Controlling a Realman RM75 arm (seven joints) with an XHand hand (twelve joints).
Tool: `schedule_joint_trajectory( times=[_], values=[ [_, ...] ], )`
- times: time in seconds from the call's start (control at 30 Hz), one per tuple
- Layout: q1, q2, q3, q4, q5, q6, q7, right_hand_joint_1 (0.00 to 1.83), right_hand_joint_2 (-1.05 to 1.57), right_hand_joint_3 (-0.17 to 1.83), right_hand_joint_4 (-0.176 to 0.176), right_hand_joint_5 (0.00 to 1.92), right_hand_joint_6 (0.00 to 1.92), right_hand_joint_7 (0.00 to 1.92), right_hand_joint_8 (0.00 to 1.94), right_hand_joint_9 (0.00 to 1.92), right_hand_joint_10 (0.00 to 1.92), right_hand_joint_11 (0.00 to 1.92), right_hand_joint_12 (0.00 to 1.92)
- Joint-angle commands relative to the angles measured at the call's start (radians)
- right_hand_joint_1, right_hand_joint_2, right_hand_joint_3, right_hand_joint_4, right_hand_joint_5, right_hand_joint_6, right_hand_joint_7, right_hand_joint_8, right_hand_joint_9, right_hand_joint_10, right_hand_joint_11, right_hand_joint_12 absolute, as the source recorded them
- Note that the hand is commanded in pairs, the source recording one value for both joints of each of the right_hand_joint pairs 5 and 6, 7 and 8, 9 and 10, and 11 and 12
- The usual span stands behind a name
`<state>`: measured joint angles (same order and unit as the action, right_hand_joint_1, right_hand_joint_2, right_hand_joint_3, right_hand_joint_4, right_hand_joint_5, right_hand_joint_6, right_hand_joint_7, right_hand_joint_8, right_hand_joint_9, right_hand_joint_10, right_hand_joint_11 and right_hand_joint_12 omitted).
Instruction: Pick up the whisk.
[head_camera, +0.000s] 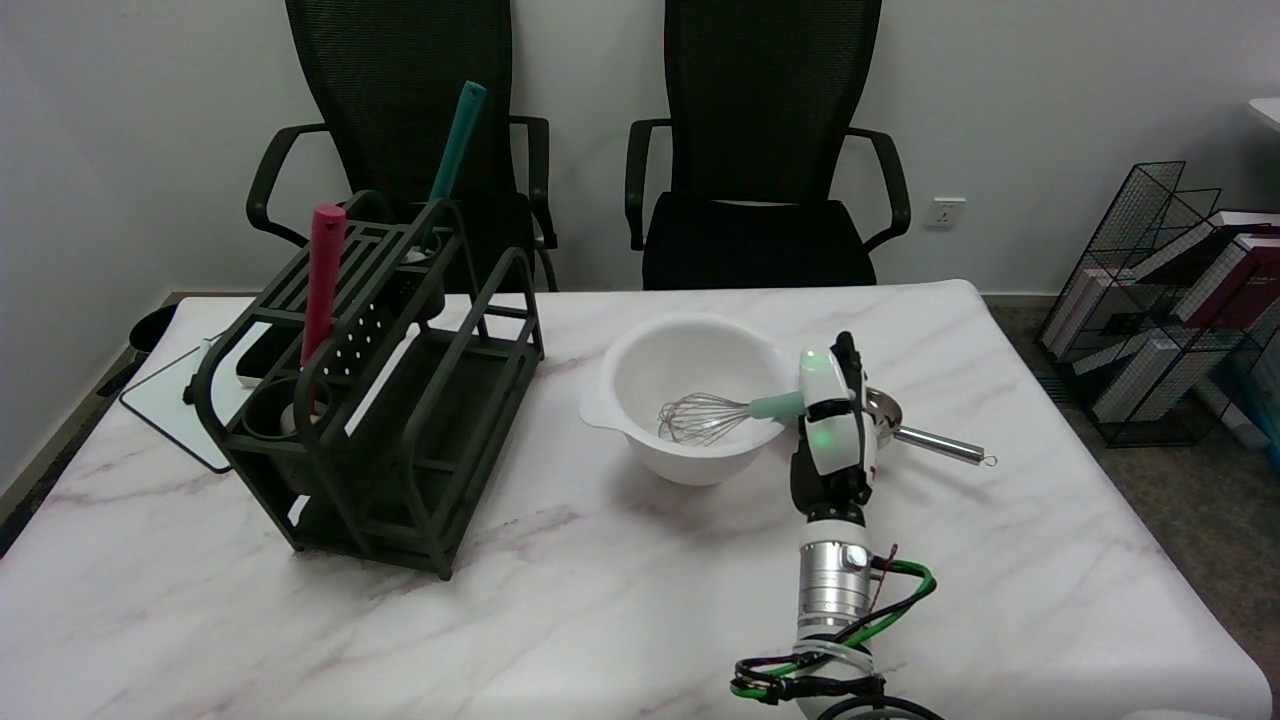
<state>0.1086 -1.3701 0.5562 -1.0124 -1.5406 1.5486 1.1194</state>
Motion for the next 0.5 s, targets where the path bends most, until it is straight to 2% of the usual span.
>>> schedule_joint_trajectory(
  times=[0.03,0.5],
  values=[
    [0.019,-0.005,0.002,0.047,-0.023,0.053,-0.087,0.58,0.67,0.54,0.0,0.0,0.0,0.0,0.0,0.06,0.06,0.0,0.0],
    [0.038,-0.01,0.01,0.042,-0.023,0.055,-0.087,0.59,0.71,0.56,0.0,0.0,0.0,0.0,0.0,0.07,0.07,0.0,0.0]
  ],
)
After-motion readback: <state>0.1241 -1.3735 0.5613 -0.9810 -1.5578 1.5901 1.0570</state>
